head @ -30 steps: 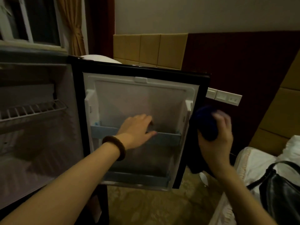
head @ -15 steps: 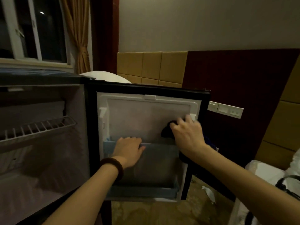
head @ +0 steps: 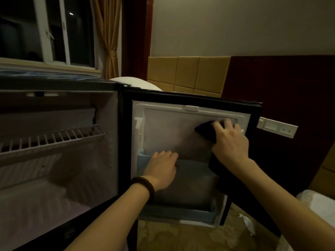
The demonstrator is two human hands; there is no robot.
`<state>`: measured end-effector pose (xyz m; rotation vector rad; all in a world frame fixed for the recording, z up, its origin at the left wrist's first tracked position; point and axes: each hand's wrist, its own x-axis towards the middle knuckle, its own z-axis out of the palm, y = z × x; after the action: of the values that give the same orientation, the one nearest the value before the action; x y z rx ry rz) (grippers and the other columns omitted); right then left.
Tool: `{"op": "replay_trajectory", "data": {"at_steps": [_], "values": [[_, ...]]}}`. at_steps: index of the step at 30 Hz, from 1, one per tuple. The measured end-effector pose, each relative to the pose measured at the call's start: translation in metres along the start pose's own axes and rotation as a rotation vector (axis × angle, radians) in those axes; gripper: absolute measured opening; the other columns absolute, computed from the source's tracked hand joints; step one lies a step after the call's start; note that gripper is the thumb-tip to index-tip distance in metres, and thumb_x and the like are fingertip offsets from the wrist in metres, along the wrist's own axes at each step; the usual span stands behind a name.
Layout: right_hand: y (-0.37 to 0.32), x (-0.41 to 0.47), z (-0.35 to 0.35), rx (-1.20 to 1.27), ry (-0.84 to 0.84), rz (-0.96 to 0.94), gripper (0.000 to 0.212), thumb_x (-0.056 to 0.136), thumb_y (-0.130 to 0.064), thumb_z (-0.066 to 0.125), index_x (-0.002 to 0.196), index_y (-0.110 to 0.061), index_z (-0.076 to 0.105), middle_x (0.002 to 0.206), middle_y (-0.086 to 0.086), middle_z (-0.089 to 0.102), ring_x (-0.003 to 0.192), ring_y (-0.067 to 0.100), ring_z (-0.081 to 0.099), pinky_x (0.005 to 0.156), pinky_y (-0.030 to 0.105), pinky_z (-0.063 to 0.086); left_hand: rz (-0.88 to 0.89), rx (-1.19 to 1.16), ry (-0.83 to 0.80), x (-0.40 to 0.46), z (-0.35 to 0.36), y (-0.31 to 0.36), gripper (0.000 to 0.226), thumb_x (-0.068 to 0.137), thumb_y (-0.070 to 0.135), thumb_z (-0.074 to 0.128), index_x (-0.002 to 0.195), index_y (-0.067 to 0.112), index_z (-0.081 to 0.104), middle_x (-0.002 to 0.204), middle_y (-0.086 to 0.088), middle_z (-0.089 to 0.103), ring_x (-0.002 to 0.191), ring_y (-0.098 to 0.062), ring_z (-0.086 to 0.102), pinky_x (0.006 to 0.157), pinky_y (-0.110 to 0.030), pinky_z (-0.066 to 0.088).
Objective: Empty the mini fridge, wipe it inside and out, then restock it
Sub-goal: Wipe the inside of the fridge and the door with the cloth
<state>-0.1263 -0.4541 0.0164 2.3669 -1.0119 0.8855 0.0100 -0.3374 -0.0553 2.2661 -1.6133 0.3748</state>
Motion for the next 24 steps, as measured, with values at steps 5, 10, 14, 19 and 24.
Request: {"op": "replay_trajectory", "data": {"at_steps": [5,10,14,19,24], "values": [[-0.056,-0.003,0.037,0.372,0.156,0.031,0.061,0.059,0.002,0.075,0.117,-0.004,0.055,0.114,0.025,0.054,0.091,0.045,0.054,0.056,0.040,0.051,-0.029,0.028,-0.023,-0.004,-0.003,-0.001,0.041,0.093,0.015,0.041,0.134,0.011,0.039,0.133,-0.009,0.045,0.120,-0.024,0.039,0.105,-0.031,0.026],[-0.122,0.021,0.028,0.529,0.180,-0.381,0.053,0.064,0.000,0.073,0.115,-0.005,0.059,0.114,0.019,0.058,0.091,0.041,0.055,0.054,0.037,0.050,-0.116,-0.097,-0.040,-0.007,0.005,-0.007,0.041,0.093,0.012,0.045,0.133,0.010,0.040,0.134,-0.011,0.044,0.120,-0.026,0.041,0.104,-0.032,0.032],[-0.129,0.037,0.018,0.547,0.058,-0.488,0.058,0.070,-0.008,0.072,0.125,-0.011,0.054,0.127,0.012,0.051,0.108,0.037,0.046,0.064,0.035,0.043,-0.063,-0.130,0.002,-0.016,-0.001,-0.032,0.037,0.092,0.021,0.048,0.128,0.015,0.043,0.124,-0.007,0.053,0.108,-0.022,0.051,0.094,-0.030,0.041],[-0.102,0.017,0.044,0.552,-0.203,-0.598,0.050,0.085,-0.012,0.057,0.133,-0.025,0.049,0.131,0.000,0.049,0.112,0.025,0.040,0.074,0.032,0.036,0.053,0.091,0.017,-0.033,-0.005,-0.054,0.059,0.087,0.013,0.050,0.141,0.020,0.029,0.138,-0.002,0.039,0.124,-0.022,0.036,0.104,-0.027,0.027],[-0.096,0.024,0.037,0.429,-0.341,-0.544,0.048,0.091,-0.019,0.051,0.135,-0.035,0.043,0.131,-0.007,0.046,0.113,0.021,0.040,0.075,0.032,0.035,0.081,0.044,0.063,-0.031,0.001,-0.050,0.055,0.082,0.010,0.055,0.135,0.015,0.040,0.126,-0.006,0.050,0.114,-0.026,0.047,0.095,-0.030,0.039]]}}
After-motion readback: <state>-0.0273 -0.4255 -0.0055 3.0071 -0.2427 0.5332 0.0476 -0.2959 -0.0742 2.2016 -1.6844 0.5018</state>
